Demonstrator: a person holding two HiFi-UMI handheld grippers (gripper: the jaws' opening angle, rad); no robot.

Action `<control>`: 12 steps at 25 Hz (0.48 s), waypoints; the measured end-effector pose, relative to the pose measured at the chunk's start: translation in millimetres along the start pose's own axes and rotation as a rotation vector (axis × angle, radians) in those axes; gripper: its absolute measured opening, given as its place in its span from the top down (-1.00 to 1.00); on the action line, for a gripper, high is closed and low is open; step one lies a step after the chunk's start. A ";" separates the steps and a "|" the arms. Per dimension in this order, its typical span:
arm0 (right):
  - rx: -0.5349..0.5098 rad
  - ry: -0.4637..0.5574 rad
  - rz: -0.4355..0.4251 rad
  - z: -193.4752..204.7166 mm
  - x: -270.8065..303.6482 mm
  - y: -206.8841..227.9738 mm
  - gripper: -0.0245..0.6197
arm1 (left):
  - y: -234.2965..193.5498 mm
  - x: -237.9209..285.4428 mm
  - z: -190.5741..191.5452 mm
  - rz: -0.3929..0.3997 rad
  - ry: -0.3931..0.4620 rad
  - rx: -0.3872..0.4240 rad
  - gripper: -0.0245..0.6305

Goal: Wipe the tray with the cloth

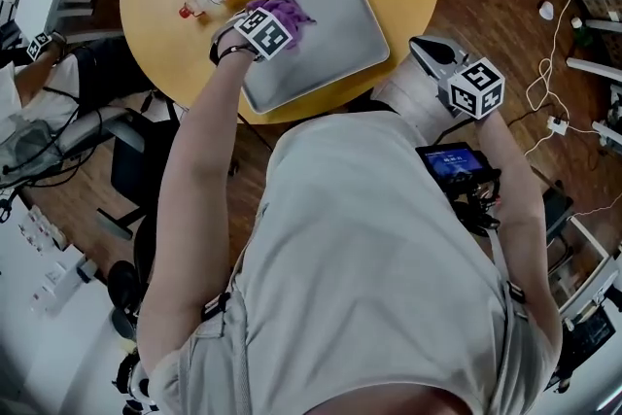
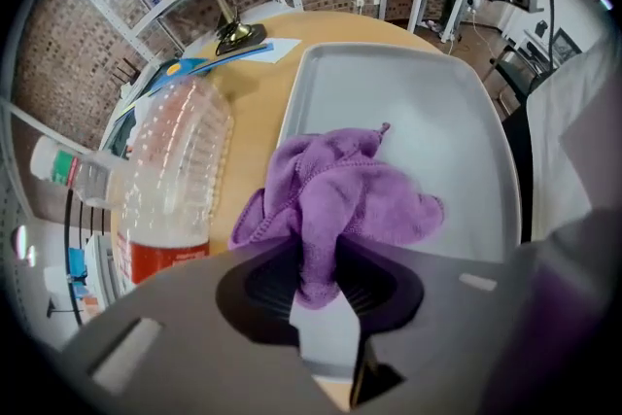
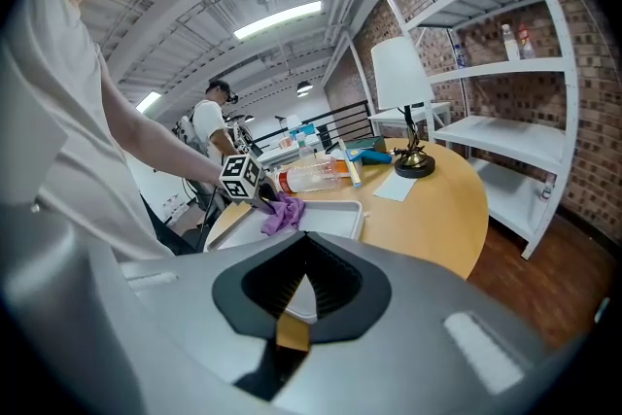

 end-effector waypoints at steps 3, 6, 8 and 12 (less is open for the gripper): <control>0.008 0.011 0.015 2.0 -3.6 -0.6 0.91 | 2.3 0.3 -31.6 0.011 0.022 0.024 0.63; 0.019 0.021 0.035 6.0 -10.4 -2.1 0.91 | 6.5 -1.3 -60.8 0.020 0.044 0.045 0.63; 0.031 0.027 0.050 10.2 -16.5 -2.3 0.91 | 10.0 -1.8 -79.9 0.019 0.057 0.050 0.62; 0.055 0.041 0.077 17.7 -26.2 -3.3 0.91 | 14.8 -3.7 -112.3 0.010 0.067 0.075 0.62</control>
Point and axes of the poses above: the fingertips, and each gripper's own axes: x forward along the fingers, y to its right, z out of its underside, the point moved 8 cm from there along -x, backward along the fingers, and after that the axes turned 13 degrees about -z, right-handed, at the moved point
